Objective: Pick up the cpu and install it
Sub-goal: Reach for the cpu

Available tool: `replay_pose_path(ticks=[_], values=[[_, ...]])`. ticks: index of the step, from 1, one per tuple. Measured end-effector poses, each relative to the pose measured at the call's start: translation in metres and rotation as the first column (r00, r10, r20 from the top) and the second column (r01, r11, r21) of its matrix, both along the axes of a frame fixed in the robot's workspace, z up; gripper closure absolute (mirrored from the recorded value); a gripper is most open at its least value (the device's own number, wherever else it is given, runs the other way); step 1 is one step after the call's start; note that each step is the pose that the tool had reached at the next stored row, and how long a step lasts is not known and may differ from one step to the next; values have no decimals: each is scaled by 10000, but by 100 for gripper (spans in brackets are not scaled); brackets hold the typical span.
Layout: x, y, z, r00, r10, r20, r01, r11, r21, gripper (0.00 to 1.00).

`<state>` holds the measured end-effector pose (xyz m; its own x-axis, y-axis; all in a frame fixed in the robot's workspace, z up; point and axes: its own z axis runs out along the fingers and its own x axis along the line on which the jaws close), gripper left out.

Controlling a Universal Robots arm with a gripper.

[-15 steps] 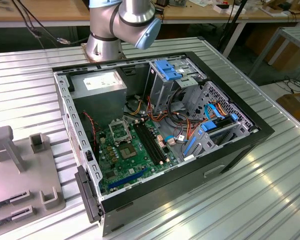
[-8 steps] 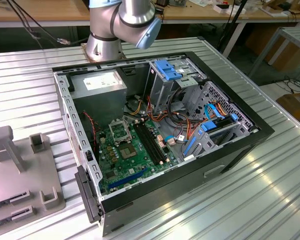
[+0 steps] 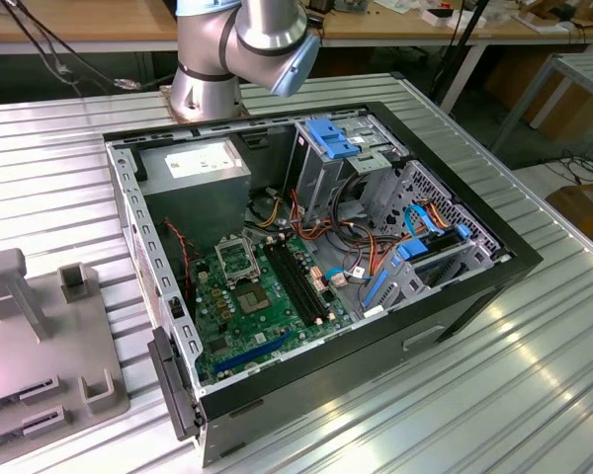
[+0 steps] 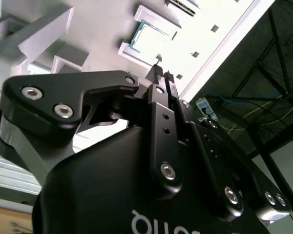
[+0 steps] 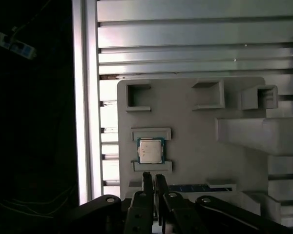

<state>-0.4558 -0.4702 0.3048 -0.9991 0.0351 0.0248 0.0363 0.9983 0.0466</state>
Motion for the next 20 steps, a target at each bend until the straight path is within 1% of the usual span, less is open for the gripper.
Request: replay_pose_path(ticks=[1, 7, 8, 9, 13, 14, 15, 16, 17, 18, 19, 20], values=[[3, 7, -26, 10000, 0, 0, 0, 10000, 0, 83], [4, 21, -133, 10000, 1, -1, -1, 10000, -1, 83], [4, 24, -152, 10000, -2, -1, 2, 10000, -1, 81], [4, 30, -188, 10000, -5, -1, 5, 10000, 0, 75], [4, 33, -264, 10000, -6, -1, 6, 10000, -1, 75], [2, 33, -295, 10000, -6, 0, 6, 10000, 0, 74], [1, 33, -308, 10000, -6, 1, 6, 10000, 0, 68], [-1, 33, -332, 10000, -6, 0, 6, 10000, 0, 68], [-3, 33, -349, 10000, -6, -1, 6, 10000, -1, 62], [-6, 33, -367, 10000, -7, -1, 7, 10000, 0, 62], [-17, 35, -404, 10000, -8, -2, 8, 10000, -1, 62], [-26, 35, -424, 10000, -5, -2, 5, 10000, -1, 62]])
